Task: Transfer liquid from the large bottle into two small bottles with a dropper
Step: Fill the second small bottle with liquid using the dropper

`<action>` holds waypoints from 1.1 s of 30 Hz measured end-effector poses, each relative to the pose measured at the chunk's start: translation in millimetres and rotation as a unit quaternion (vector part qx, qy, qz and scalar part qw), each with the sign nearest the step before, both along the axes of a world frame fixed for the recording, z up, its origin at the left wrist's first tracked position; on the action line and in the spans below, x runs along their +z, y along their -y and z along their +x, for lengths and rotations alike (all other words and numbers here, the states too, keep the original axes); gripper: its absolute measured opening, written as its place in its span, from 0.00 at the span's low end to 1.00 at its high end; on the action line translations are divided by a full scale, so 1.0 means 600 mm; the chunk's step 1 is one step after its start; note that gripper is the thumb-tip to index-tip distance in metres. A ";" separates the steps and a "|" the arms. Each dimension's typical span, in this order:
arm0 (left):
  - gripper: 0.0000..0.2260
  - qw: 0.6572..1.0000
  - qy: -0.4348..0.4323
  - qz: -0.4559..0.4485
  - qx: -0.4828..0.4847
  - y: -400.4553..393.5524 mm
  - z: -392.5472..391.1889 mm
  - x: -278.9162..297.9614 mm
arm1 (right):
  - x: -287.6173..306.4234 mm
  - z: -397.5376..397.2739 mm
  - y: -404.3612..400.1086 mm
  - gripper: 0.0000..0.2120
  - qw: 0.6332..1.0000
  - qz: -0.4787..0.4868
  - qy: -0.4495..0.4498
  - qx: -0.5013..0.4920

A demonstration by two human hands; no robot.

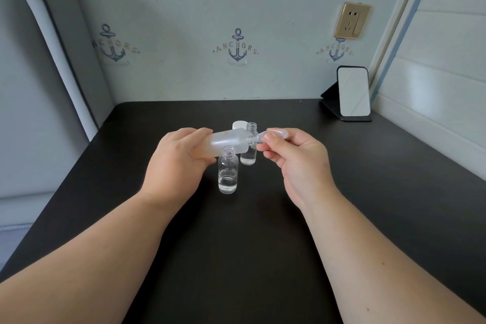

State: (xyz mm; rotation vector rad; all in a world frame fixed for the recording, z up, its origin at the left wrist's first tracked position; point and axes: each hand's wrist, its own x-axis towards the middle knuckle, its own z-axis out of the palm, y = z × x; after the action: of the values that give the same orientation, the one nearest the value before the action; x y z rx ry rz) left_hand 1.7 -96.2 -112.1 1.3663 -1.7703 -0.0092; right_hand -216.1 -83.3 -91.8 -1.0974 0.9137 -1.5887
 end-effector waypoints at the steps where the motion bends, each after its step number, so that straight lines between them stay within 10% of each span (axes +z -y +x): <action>1: 0.19 1.000 0.001 0.001 0.002 0.001 0.001 0.000 | -0.001 0.000 0.001 0.06 1.000 -0.001 0.001 0.003; 33: 0.16 1.000 -0.012 -0.003 0.001 0.000 -0.002 0.001 | 0.004 -0.014 -0.002 0.04 0.999 0.019 0.030 0.019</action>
State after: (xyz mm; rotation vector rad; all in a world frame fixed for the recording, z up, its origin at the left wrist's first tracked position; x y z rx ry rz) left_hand 0.3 -96.0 -111.4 1.3576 -1.7478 -0.0183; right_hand -224.6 -82.3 -89.2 -1.0305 0.8754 -1.5598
